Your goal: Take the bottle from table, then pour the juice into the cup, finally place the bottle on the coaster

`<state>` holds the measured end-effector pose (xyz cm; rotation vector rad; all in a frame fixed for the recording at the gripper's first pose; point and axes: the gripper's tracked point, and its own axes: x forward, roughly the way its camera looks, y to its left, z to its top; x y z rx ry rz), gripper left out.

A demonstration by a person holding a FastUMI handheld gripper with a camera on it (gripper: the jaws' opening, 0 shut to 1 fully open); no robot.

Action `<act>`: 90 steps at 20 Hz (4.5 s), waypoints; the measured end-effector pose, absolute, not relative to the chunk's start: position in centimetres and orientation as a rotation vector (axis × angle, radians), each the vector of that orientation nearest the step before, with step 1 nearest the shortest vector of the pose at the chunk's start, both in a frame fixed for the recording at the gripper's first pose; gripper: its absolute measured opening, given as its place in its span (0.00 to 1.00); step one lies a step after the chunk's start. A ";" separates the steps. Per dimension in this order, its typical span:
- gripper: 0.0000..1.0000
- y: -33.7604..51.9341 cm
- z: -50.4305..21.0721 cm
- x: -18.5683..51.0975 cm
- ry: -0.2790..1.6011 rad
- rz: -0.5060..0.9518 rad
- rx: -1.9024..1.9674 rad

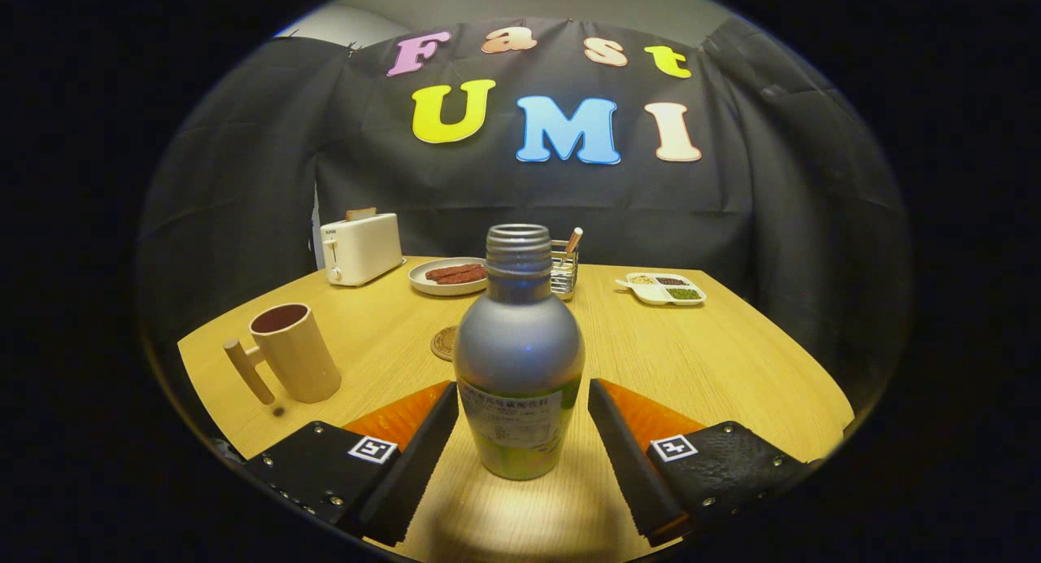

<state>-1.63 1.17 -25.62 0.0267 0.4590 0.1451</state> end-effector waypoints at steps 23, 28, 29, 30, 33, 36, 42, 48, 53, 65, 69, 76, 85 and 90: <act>0.76 4.1 -22.8 -0.2 0.473 0.258 -0.289; 0.76 5.8 -21.9 -0.1 0.479 0.306 -0.404; 0.76 6.0 -21.8 -0.1 0.480 0.309 -0.430; 0.76 6.3 -21.6 0.0 0.481 0.313 -0.456; 0.75 7.0 -21.7 0.1 0.492 0.324 -0.533; 0.76 7.5 -21.4 0.3 0.505 0.331 -0.583; 0.75 8.7 -20.9 0.2 0.525 0.336 -0.718; 0.75 10.3 -21.2 0.3 0.546 0.372 -0.867; 0.76 11.0 -21.9 0.3 0.595 0.379 -0.975; 0.76 11.8 -23.4 -0.3 0.695 0.423 -1.187; 0.76 11.8 -23.3 0.0 0.722 0.422 -1.240; 0.76 11.7 -23.0 0.3 0.749 0.429 -1.350; 0.75 11.2 -21.6 0.9 0.789 0.420 -1.472; 0.76 11.7 -20.8 0.9 0.795 0.429 -1.537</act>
